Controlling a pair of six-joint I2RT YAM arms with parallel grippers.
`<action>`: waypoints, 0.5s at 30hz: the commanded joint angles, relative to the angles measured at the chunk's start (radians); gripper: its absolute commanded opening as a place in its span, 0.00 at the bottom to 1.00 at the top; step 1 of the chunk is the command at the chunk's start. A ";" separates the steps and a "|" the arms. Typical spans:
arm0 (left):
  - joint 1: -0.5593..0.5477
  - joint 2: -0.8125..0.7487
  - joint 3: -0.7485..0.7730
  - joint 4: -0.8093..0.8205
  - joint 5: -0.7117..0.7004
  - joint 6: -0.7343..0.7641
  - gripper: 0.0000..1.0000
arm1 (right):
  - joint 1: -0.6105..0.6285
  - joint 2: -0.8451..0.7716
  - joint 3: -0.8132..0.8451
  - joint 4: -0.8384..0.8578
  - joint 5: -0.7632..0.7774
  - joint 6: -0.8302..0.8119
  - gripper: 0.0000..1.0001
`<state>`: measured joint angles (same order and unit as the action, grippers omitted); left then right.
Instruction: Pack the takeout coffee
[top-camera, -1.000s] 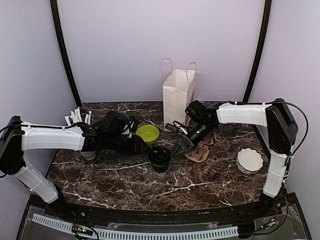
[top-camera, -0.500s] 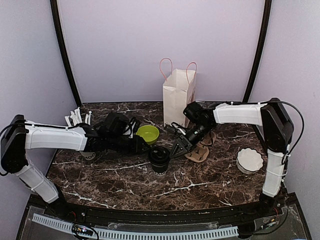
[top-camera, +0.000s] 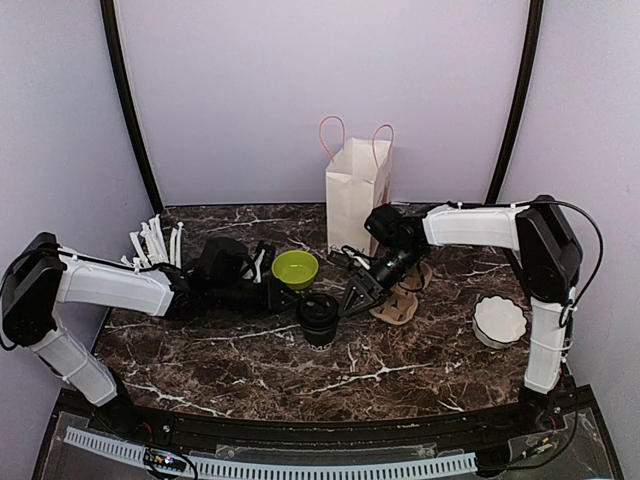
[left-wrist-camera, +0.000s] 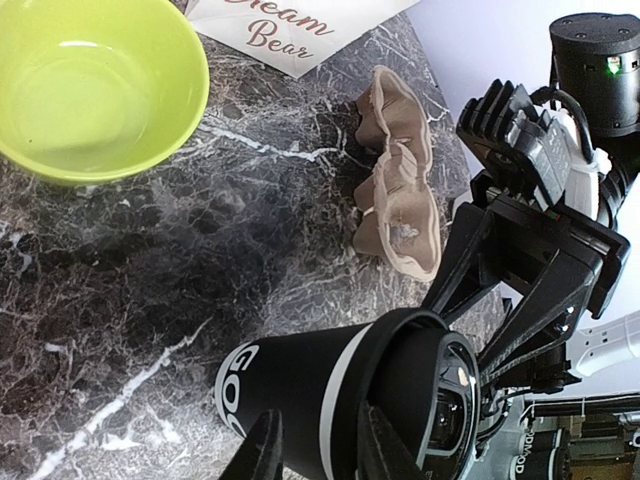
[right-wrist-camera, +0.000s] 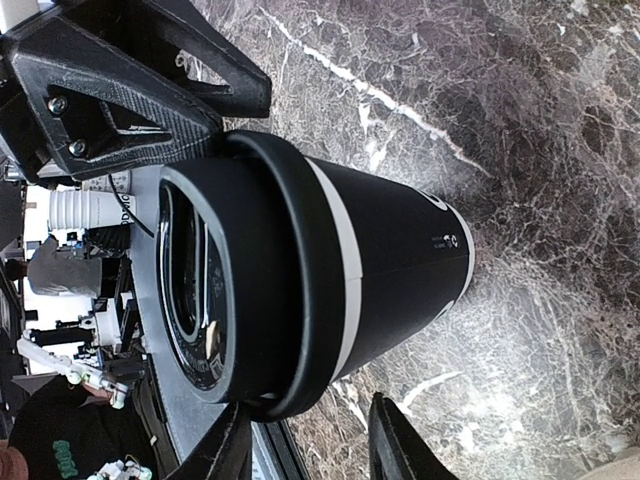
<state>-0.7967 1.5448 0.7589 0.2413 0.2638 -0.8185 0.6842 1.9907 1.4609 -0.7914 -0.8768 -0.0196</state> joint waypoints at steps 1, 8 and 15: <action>-0.011 0.074 -0.089 -0.220 0.002 -0.004 0.28 | 0.009 0.087 -0.013 0.052 0.295 -0.005 0.38; -0.058 -0.055 0.031 -0.329 -0.060 0.079 0.33 | 0.009 -0.025 0.017 0.015 0.165 -0.087 0.39; -0.110 -0.135 0.119 -0.295 -0.116 0.116 0.45 | 0.005 -0.151 0.021 -0.027 0.150 -0.155 0.47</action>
<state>-0.8745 1.4612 0.8421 0.0093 0.1864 -0.7448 0.6872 1.9263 1.4757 -0.8093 -0.7815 -0.1081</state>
